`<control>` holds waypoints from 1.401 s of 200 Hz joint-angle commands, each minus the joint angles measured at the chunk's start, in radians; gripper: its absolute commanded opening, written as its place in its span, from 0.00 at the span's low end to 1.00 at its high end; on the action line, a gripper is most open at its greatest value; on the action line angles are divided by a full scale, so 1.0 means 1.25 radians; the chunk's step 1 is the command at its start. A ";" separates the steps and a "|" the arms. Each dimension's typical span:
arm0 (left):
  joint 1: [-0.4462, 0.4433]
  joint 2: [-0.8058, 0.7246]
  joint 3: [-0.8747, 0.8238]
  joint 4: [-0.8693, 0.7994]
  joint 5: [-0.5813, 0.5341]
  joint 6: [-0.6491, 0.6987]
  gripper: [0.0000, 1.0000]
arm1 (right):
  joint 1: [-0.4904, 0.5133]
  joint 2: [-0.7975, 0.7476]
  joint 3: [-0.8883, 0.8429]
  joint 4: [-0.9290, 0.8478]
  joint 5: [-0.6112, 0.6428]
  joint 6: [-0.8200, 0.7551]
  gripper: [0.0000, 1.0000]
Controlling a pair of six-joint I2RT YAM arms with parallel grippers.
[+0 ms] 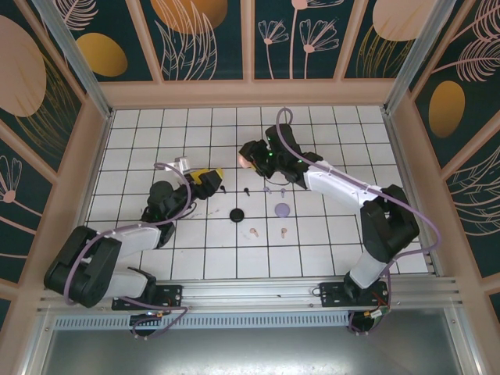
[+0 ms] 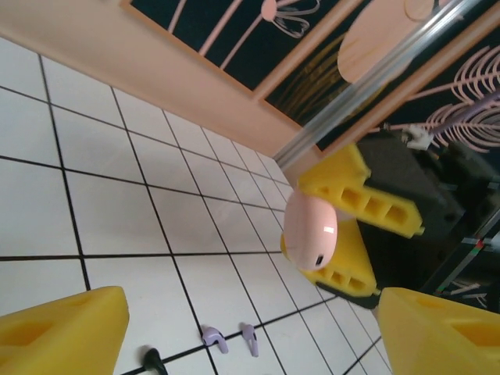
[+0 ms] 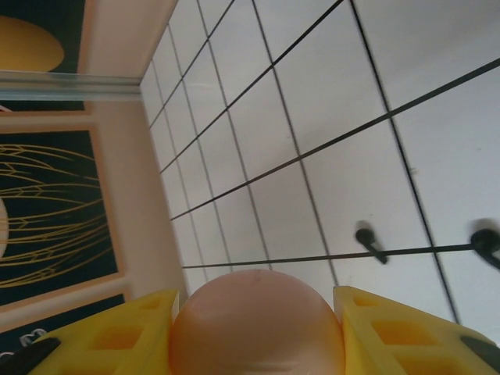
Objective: Insert the wireless bluetooth earbuds into the charging case
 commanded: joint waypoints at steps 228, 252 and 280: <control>-0.041 0.158 0.127 0.130 0.045 0.004 0.38 | 0.082 0.063 0.090 0.025 0.031 0.059 0.37; -0.041 0.165 0.132 0.130 0.045 0.004 0.33 | 0.083 0.059 0.082 0.030 0.031 0.061 0.37; -0.041 0.170 0.138 0.129 0.045 0.006 0.30 | 0.083 0.057 0.082 0.034 0.028 0.062 0.37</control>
